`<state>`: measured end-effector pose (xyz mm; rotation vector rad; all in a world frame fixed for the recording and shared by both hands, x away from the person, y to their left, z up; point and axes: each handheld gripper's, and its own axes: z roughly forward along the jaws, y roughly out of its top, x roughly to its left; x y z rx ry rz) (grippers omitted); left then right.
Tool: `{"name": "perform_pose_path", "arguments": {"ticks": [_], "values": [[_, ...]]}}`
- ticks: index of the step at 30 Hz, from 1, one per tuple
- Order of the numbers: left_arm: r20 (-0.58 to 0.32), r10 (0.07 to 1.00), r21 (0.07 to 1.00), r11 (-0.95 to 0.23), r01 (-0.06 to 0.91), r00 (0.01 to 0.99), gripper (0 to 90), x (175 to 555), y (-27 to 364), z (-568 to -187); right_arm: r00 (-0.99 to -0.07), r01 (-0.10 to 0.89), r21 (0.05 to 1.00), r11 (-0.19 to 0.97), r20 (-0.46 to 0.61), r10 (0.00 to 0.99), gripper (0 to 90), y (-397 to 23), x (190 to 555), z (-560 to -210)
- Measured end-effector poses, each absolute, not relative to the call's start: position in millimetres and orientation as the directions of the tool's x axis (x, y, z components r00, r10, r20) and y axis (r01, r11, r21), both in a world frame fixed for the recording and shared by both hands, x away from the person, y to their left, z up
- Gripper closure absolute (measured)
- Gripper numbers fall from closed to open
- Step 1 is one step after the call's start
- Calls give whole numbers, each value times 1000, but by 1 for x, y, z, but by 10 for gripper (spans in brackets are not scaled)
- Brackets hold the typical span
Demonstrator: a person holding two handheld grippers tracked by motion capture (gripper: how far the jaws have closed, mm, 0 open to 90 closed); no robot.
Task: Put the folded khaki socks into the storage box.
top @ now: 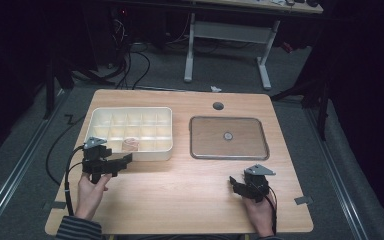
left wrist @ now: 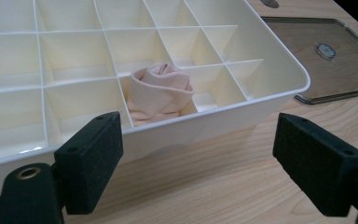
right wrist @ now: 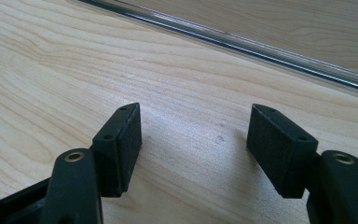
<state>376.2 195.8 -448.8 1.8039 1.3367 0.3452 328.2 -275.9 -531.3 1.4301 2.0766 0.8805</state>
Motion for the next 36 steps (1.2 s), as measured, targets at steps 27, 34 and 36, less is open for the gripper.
{"name": "perform_pose_path", "arguments": {"ticks": [27,34,36], "values": [[-284,820,754,-130,644,497,158,365,173,-452,-349,637,728,252,-19,937,353,-276,328,-531],[-292,801,755,-142,640,523,156,362,168,-454,-349,637,728,252,-19,937,353,-276,328,-531],[-291,797,755,-149,639,530,156,362,167,-456,-349,638,728,252,-19,937,353,-276,328,-531]]}}
